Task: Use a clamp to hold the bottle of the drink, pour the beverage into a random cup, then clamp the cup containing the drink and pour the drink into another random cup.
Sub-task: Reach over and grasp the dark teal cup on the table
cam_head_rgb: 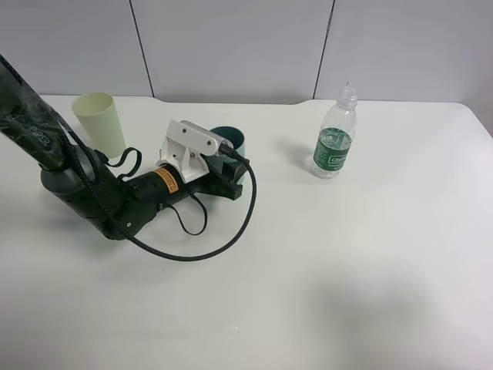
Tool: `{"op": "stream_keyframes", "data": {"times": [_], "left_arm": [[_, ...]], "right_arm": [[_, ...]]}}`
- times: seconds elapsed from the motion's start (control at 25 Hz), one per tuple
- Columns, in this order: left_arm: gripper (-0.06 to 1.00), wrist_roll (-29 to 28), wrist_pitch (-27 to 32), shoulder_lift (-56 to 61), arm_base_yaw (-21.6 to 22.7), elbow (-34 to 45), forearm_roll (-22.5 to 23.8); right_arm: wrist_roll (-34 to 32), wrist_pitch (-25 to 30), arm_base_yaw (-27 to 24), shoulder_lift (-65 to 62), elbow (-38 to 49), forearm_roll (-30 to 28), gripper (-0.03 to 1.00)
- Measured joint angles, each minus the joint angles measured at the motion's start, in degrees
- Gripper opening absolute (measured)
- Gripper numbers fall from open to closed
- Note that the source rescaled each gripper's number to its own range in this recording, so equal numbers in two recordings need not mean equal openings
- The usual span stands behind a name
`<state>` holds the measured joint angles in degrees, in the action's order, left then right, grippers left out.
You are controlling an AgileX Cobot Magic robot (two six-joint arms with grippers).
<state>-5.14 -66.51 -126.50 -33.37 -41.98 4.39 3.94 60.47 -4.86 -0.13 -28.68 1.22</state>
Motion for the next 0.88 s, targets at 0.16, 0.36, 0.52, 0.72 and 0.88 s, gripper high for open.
{"op": "stream_keyframes", "data": {"times": [0.16,0.36,0.52,0.72,0.88], "left_arm": [[0.01,0.0,2.3,1.0,0.0,-0.1,0.0],[0.01,0.0,11.2,5.3,0.0,0.0,0.2],[0.01,1.9,19.2,10.5,0.0,0.0,0.2],[0.01,3.7,28.0,17.7,0.0,0.1,0.2],[0.01,6.2,35.2,22.9,0.0,0.2,0.0]], "right_arm": [[0.0,0.0,0.0,0.0,0.0,0.0,1.00],[0.0,0.0,0.0,0.0,0.0,0.0,1.00],[0.0,0.0,0.0,0.0,0.0,0.0,1.00],[0.0,0.0,0.0,0.0,0.0,0.0,1.00],[0.0,0.0,0.0,0.0,0.0,0.0,1.00]]}}
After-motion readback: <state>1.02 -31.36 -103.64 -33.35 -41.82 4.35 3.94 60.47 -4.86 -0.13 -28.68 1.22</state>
